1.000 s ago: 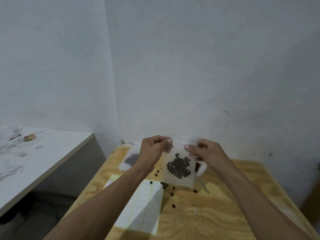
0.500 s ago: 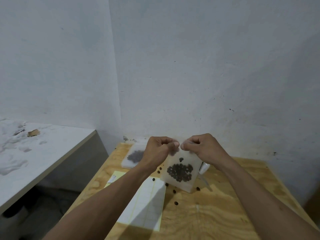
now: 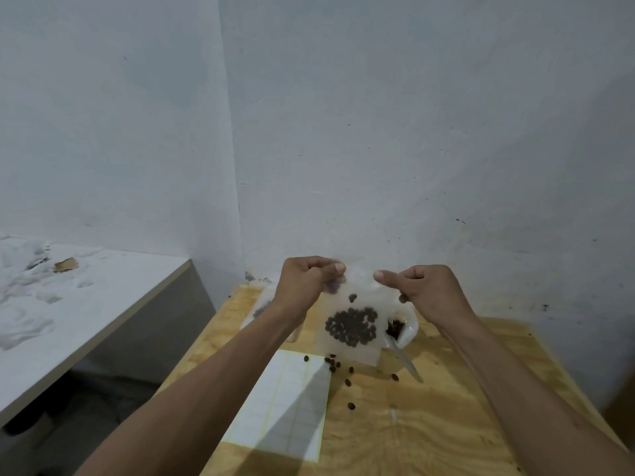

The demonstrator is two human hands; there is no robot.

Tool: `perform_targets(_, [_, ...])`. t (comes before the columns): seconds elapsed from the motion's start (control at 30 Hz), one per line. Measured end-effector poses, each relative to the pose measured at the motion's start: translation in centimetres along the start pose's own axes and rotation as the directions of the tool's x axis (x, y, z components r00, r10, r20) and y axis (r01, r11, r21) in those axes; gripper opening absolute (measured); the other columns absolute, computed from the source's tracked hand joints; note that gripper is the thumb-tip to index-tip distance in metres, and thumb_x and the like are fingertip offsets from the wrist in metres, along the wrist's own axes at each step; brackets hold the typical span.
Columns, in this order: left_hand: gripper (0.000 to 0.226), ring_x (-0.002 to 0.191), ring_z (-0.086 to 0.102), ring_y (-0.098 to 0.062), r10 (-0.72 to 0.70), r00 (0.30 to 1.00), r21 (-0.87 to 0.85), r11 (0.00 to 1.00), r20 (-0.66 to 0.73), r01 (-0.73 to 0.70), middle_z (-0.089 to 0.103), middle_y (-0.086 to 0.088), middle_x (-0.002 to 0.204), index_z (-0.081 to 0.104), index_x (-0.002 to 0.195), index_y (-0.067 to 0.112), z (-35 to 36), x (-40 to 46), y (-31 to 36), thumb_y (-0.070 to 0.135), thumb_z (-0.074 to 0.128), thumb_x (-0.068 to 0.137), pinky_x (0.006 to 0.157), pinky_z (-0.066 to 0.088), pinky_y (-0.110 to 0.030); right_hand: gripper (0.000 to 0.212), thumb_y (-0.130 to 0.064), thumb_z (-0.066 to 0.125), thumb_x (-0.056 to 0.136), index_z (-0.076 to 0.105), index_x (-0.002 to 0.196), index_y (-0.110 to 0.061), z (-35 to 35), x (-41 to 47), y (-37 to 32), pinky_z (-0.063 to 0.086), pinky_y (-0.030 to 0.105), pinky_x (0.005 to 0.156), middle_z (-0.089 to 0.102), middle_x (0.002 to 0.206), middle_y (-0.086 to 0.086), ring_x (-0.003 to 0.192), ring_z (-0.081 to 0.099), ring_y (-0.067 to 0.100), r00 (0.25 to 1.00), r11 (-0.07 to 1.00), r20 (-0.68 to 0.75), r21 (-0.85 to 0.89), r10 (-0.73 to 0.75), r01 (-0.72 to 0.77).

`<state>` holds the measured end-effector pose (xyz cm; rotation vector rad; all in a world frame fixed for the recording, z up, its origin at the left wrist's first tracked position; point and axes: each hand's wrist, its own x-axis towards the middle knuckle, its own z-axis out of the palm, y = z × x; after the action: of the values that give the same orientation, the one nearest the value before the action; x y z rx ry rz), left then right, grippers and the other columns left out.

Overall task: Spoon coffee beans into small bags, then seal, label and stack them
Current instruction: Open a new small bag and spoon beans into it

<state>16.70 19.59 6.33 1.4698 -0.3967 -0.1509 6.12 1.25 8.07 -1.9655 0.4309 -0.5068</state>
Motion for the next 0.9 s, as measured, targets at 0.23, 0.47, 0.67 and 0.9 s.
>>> perform_targets(0.23, [0.021, 0.086, 0.074, -0.019, -0.061, 0.998, -0.141, 0.988, 0.004, 0.061, 0.079, -0.01, 0.096, 0.076, 0.105, 0.006, -1.9, 0.2, -0.1, 0.021, 0.075, 0.091, 0.078, 0.061, -0.03, 0.019, -0.008, 0.077, 0.087, 0.071, 0.105, -0.005, 2.1, -0.8, 1.3, 0.062, 0.035, 0.081, 0.077, 0.101, 0.016, 0.084, 0.074, 0.021, 0.954, 0.953, 0.29, 0.258, 0.078, -0.157])
perform_targets(0.47, [0.039, 0.093, 0.076, -0.031, -0.279, 0.947, 0.064, 0.96, 0.159, 0.272, 0.073, -0.028, 0.107, 0.06, 0.107, -0.022, -4.9, -1.0, -2.8, 0.001, 0.079, 0.083, 0.087, 0.062, -0.041, 0.032, -0.015, 0.075, 0.09, 0.058, 0.117, -0.018, 6.2, -0.4, 0.8, 0.061, 0.042, 0.082, 0.074, 0.106, 0.01, 0.096, 0.072, 0.025, 0.981, 0.919, 0.131, 0.351, 0.142, -0.18])
perform_targets(0.67, [0.02, 0.058, 0.062, -0.005, -0.228, 0.973, 0.137, 0.964, -0.027, 0.23, 0.067, 0.004, 0.066, 0.067, 0.085, 0.002, -7.9, -0.1, -2.9, 0.014, 0.083, 0.082, 0.051, 0.043, -0.016, 0.068, -0.019, 0.089, 0.075, 0.056, 0.134, -0.011, 10.9, 1.2, 1.0, 0.059, 0.046, 0.093, 0.072, 0.116, 0.01, 0.1, 0.072, 0.025, 0.921, 0.921, 0.296, 0.219, 0.253, -0.324])
perform_targets(0.9, [0.05, 0.117, 0.061, -0.026, -0.17, 0.957, 0.243, 0.943, -0.236, 0.227, 0.066, -0.013, 0.128, 0.066, 0.128, 0.002, -11.8, 3.9, -3.2, 0.016, 0.082, 0.083, 0.092, 0.045, -0.03, 0.065, -0.031, 0.085, 0.079, 0.057, 0.133, -0.008, 16.7, 3.7, -1.2, 0.053, 0.04, 0.099, 0.064, 0.124, 0.006, 0.111, 0.064, 0.025, 0.963, 0.968, 0.176, 0.113, 0.204, -0.225])
